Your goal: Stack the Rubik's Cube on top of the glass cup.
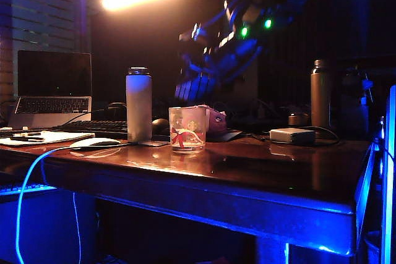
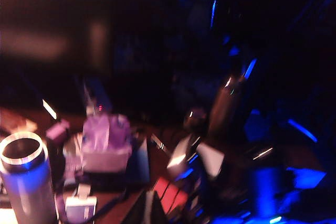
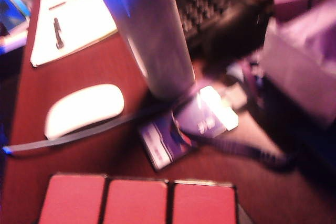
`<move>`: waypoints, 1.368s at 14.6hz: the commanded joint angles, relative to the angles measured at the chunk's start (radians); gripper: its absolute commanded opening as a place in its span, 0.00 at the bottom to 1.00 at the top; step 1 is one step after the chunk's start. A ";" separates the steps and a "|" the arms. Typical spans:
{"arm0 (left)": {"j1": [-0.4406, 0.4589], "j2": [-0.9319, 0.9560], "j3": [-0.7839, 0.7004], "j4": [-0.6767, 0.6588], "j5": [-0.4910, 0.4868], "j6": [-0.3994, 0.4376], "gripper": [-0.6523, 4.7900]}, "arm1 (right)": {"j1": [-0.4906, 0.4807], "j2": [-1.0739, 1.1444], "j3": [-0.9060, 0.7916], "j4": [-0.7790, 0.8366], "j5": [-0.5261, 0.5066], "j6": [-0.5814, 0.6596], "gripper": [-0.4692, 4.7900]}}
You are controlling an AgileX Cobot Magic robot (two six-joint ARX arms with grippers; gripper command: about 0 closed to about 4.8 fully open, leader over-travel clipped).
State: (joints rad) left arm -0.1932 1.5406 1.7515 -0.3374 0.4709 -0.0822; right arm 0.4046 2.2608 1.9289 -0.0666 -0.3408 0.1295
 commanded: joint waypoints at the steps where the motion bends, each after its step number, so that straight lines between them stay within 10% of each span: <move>1: 0.000 -0.033 0.004 -0.024 0.005 0.003 0.11 | 0.002 0.019 0.007 0.025 -0.006 -0.007 0.60; 20: -0.002 -0.035 0.004 -0.077 0.005 0.003 0.11 | 0.040 0.048 0.010 0.143 -0.080 -0.007 0.61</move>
State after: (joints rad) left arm -0.1944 1.5127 1.7527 -0.4129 0.4709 -0.0822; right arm 0.4438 2.3074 1.9339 0.0475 -0.4191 0.1226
